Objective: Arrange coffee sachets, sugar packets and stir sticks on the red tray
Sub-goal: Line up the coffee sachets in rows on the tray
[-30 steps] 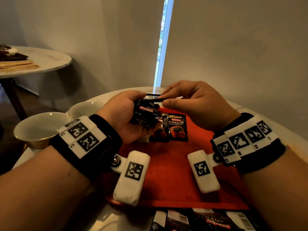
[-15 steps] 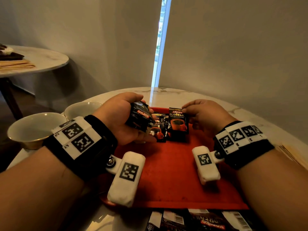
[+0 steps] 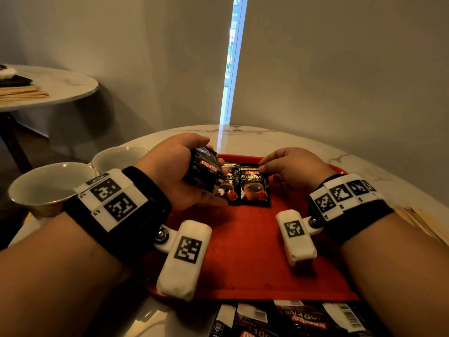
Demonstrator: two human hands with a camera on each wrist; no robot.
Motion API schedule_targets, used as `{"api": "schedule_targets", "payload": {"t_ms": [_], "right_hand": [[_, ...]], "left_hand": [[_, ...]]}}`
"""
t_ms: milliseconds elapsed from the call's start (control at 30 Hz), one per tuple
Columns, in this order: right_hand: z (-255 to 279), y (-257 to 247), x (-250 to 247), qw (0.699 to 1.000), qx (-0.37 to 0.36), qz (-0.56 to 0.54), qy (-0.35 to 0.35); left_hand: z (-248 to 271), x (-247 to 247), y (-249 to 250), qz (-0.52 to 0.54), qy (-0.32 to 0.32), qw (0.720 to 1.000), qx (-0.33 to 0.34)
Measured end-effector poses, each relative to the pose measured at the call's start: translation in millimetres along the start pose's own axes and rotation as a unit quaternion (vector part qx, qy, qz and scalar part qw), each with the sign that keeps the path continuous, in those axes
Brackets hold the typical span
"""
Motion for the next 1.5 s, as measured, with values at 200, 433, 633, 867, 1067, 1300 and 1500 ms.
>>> {"api": "schedule_targets", "payload": {"t_ms": [200,433,633,867,1067,1300,1500], "right_hand": [[1.8,-2.4,0.9,1.0,-0.001,0.011,0.003],[1.3,-3.2,0.5,1.0,0.002,0.023,0.006],[1.0,-7.6,-2.6,0.999,-0.025,0.001,0.033],[22.6,-43.5,2.2,0.976,-0.191,-0.098,-0.023],[42.5,-66.1,19.8,0.948,-0.271,0.039,-0.164],[47.0,-68.6,21.6,0.941,-0.316,0.047,-0.107],[47.6,-68.6,26.6,0.932,-0.344,0.081,-0.082]], "left_hand": [[-1.3,-1.5,-0.3,0.004,-0.003,1.0,-0.005],[2.3,1.3,1.8,0.015,0.015,1.0,0.011],[5.5,2.6,4.3,0.055,-0.005,0.998,0.037],[9.4,8.5,9.5,0.043,-0.002,0.996,0.08],[13.0,8.9,11.5,0.005,-0.001,0.997,0.076],[13.1,8.5,11.9,0.033,-0.003,0.995,0.094],[14.9,11.1,10.8,0.028,0.001,0.996,0.084]]}}
Point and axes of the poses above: each hand's wrist, its own z-axis away from the middle knuckle, its own x-axis out of the palm, y = z × x, the point moved 3 cm from there along -z, towards the middle knuckle, and after that the axes turned 12 degrees about -y, right-handed, at the moved point
